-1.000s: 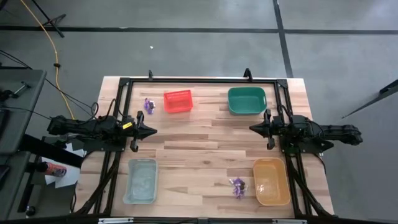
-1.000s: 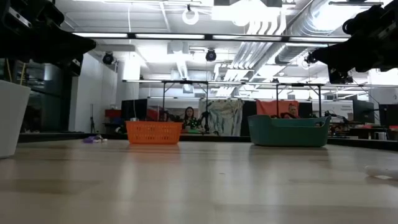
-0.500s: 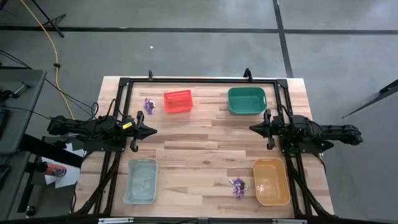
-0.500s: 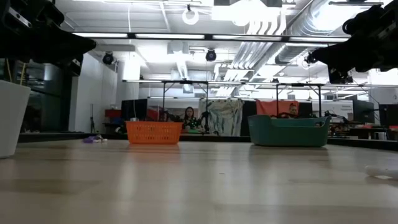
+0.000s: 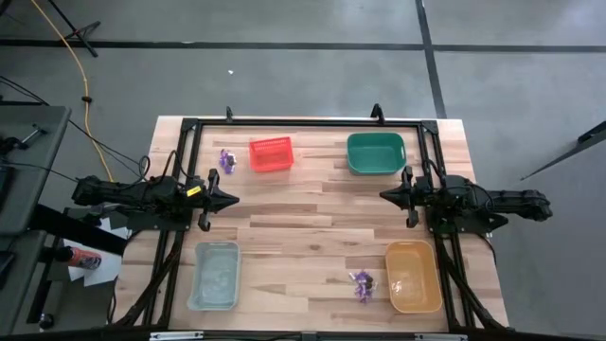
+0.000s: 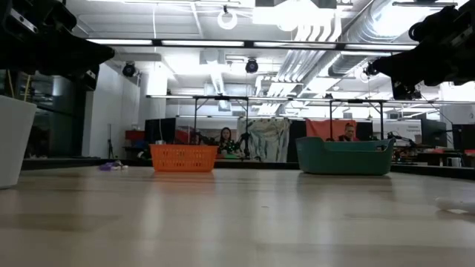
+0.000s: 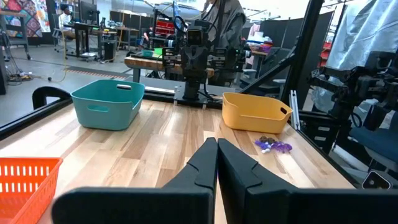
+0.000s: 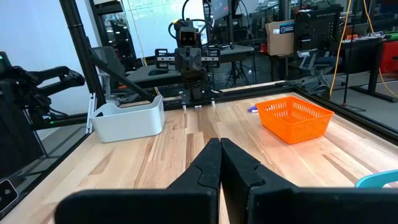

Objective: Sort Halloween decoration

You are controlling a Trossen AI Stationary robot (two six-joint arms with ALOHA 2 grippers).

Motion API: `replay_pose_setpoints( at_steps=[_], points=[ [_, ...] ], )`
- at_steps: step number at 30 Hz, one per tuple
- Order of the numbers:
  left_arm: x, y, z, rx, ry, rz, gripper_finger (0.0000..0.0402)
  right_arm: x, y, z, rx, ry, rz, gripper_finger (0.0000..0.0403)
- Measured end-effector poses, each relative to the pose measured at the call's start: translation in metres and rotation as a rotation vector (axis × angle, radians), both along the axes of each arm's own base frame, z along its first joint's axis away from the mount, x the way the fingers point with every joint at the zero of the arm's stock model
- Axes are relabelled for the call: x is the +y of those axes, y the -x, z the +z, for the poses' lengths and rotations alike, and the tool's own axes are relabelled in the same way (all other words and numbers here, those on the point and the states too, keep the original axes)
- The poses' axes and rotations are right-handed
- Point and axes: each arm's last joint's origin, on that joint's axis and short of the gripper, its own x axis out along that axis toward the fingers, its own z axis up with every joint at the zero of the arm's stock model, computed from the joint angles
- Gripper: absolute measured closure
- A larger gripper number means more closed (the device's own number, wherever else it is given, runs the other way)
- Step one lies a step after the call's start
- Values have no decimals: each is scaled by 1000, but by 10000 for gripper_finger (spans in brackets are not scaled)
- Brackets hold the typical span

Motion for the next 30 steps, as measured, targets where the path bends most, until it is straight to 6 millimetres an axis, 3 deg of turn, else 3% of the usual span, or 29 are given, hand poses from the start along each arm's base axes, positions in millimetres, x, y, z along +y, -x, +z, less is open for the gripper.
replay_pose_setpoints(
  at_steps=[30],
  points=[
    [0,0,0,0,0,1,401,0,0,1,-12,0,-5,402]
  ],
)
